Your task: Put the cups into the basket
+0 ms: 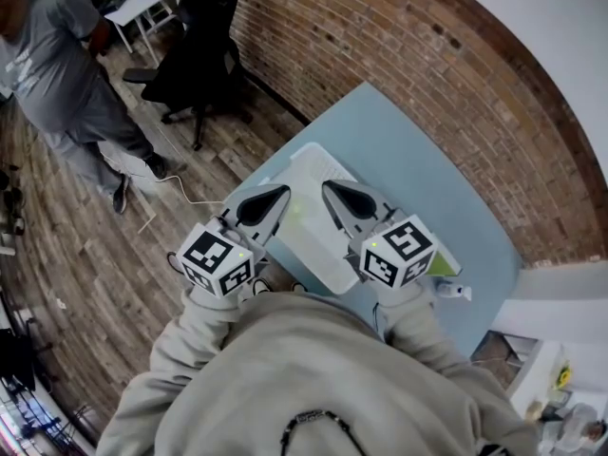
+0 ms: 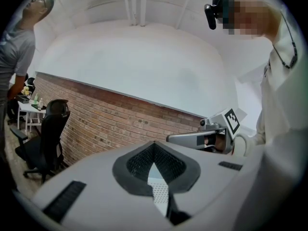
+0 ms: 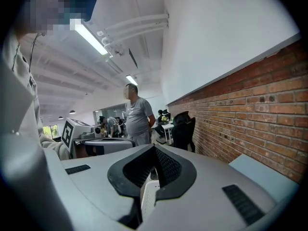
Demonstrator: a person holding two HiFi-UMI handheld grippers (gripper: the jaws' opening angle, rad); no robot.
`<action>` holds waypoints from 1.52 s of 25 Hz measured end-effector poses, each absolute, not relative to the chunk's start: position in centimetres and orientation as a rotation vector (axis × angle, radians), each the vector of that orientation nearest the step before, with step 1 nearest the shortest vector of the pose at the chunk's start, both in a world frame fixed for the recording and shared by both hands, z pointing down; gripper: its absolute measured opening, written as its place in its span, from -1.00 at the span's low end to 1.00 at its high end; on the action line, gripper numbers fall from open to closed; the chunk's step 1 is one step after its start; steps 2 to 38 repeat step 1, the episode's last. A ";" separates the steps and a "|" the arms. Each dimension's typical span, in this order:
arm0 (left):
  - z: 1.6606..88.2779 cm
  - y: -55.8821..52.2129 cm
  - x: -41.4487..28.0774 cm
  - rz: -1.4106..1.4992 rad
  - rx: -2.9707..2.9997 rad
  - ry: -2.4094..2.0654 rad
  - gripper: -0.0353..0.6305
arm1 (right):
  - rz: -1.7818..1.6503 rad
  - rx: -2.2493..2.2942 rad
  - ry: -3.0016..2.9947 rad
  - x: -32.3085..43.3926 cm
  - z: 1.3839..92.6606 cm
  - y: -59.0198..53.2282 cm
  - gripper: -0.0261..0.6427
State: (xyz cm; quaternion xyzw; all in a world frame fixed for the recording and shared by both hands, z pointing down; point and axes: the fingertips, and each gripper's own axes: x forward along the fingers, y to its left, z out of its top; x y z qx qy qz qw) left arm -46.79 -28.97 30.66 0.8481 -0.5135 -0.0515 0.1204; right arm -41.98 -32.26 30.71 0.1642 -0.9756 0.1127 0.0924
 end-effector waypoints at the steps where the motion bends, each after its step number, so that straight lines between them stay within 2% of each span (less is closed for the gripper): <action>1: 30.7 -29.0 -46.8 -0.150 2.478 -1.499 -0.91 | 0.335 0.487 -2.896 -42.0 30.8 -32.3 -0.89; 38: 30.7 -29.0 -46.8 -0.150 2.478 -1.499 -0.91 | 0.335 0.487 -2.896 -42.0 30.8 -32.3 -0.89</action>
